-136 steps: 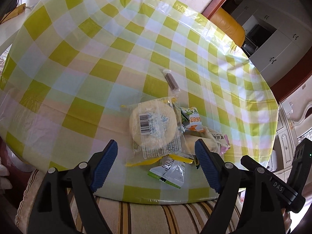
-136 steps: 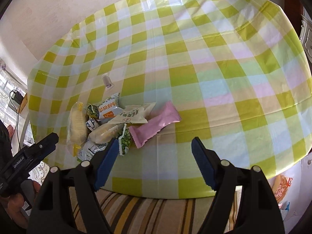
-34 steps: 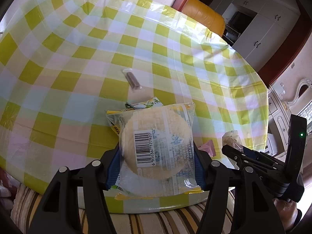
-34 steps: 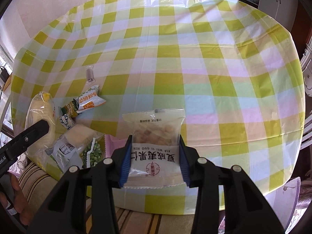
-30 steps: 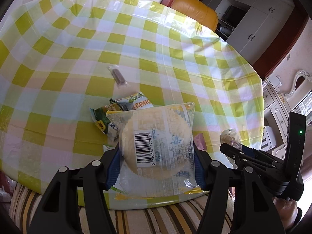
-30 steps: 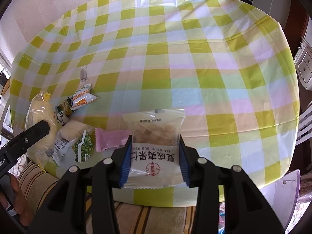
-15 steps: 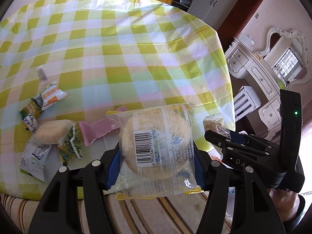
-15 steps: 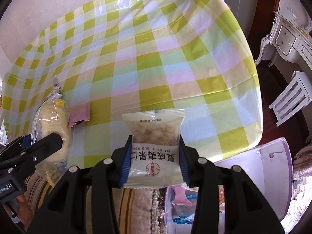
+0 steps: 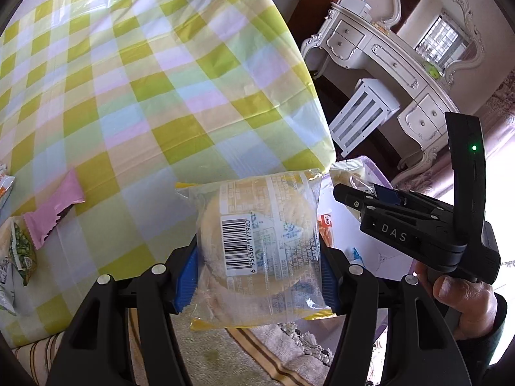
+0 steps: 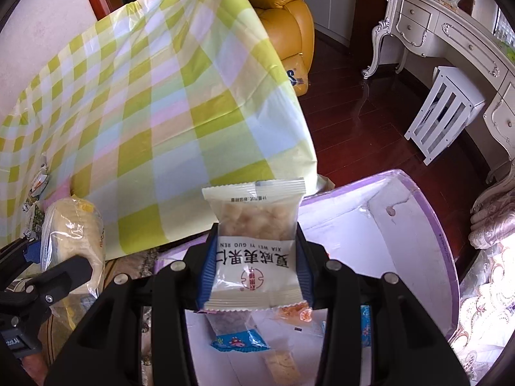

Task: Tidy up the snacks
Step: 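Carry the bread bag and white pastry pack over the white box, then open both grippers to drop the bread bag and pastry pack into the box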

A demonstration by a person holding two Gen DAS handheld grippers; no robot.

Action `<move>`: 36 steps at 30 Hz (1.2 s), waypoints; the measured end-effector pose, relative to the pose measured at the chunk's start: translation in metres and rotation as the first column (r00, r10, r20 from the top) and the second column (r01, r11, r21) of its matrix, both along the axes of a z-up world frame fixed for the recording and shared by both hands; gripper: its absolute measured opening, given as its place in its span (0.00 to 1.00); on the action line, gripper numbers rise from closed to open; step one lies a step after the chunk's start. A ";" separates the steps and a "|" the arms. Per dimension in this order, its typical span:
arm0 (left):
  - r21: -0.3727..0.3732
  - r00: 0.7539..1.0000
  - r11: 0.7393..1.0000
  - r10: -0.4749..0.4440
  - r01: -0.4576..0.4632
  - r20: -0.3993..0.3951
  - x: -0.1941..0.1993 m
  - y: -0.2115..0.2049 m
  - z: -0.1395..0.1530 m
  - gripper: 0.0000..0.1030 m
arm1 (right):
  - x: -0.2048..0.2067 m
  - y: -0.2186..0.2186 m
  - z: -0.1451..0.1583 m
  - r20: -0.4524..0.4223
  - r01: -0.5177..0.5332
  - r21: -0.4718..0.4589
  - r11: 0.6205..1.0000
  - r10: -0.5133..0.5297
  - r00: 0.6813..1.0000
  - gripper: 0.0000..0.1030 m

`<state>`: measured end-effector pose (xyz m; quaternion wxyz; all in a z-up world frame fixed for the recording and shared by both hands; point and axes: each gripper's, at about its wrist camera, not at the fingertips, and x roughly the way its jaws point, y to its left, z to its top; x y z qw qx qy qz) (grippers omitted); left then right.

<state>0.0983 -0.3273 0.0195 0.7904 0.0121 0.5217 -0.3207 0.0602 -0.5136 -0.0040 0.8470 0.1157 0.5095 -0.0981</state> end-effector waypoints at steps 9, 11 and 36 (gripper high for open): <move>0.035 0.988 0.990 -0.131 0.134 -0.076 -0.006 -0.062 -0.022 0.58 | -0.028 -0.051 -0.021 -0.034 0.108 0.006 0.994 -0.108 0.994 0.42; 0.043 0.985 0.988 -0.141 0.146 -0.095 -0.005 -0.073 -0.027 0.58 | -0.033 -0.060 -0.025 -0.038 0.129 0.008 0.992 -0.128 0.991 0.42; 0.006 0.993 0.996 -0.088 0.089 -0.082 0.007 -0.074 -0.024 0.69 | -0.041 -0.073 -0.013 -0.002 0.161 0.017 0.987 -0.161 0.987 0.74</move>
